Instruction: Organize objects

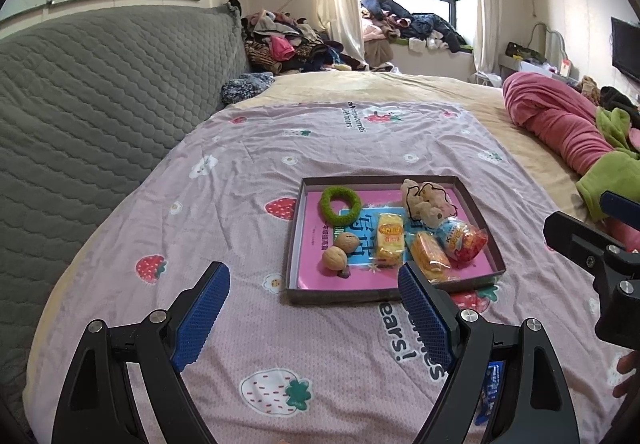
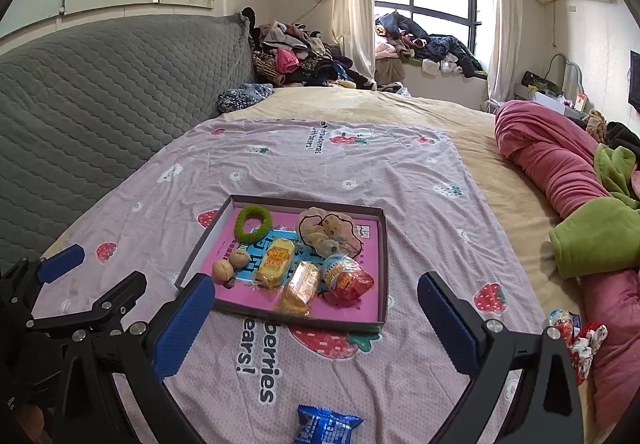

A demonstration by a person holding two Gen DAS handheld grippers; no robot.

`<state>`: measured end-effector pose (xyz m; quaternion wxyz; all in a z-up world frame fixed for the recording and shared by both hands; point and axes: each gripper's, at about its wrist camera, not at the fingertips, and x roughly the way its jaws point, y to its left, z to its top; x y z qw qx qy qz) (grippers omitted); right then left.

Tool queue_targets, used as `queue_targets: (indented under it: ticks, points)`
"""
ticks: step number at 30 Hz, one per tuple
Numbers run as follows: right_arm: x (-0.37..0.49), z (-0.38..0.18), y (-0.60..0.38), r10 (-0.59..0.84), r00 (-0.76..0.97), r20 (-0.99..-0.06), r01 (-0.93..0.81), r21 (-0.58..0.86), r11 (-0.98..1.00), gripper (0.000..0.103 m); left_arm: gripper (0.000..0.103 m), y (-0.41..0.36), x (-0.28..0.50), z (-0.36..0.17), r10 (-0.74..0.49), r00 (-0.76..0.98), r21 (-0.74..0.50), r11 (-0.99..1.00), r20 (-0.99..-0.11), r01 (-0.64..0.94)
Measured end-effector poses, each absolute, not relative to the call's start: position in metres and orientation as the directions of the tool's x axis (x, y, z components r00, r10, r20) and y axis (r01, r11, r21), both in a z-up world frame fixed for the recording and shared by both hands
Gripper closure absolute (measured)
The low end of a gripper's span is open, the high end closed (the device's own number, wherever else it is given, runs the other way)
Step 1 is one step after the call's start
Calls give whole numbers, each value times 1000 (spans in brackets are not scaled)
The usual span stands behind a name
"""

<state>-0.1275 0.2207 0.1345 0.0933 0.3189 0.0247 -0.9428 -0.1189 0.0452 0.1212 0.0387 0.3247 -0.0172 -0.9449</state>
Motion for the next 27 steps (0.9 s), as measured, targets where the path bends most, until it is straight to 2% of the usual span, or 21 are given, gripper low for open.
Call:
queue_targets:
  ticks: [27]
  points:
    - [-74, 105, 234, -160, -763, -626, 183, 28, -983, 1, 16, 44, -64, 97, -96, -779, 70, -995, -620, 67]
